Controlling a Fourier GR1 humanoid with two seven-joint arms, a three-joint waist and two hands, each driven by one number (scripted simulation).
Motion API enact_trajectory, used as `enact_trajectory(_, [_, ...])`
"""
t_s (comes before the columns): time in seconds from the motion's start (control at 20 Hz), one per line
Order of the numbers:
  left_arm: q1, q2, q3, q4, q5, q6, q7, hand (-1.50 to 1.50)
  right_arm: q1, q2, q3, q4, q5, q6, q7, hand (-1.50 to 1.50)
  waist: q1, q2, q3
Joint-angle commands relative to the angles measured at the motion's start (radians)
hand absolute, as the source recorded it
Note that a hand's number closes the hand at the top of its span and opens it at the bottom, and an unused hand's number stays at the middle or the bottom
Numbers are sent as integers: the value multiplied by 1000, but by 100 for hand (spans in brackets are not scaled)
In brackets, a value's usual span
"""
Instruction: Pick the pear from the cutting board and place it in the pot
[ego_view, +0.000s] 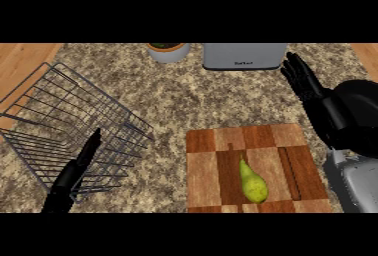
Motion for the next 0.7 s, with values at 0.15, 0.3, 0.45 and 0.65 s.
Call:
enact_trajectory(0.15, [11,-55,102,-150,75,84,-8,0,22,-98,-110,-123,-75,114,-183,150,-47,28,-55])
enact_trajectory(0.3, [37,-90,123,-218,110,115,-15,0,74,-315,-165,-58,227,15,-117,150,-112,29,-72])
enact_trajectory(0.45, [48,-123,137,-259,147,126,0,0,205,-146,-189,-50,227,-149,-202,-150,-85,38,-56])
enact_trajectory(0.65, [50,-165,102,-233,99,147,-34,0,341,-42,-106,-212,193,-121,-384,-150,-81,32,-56])
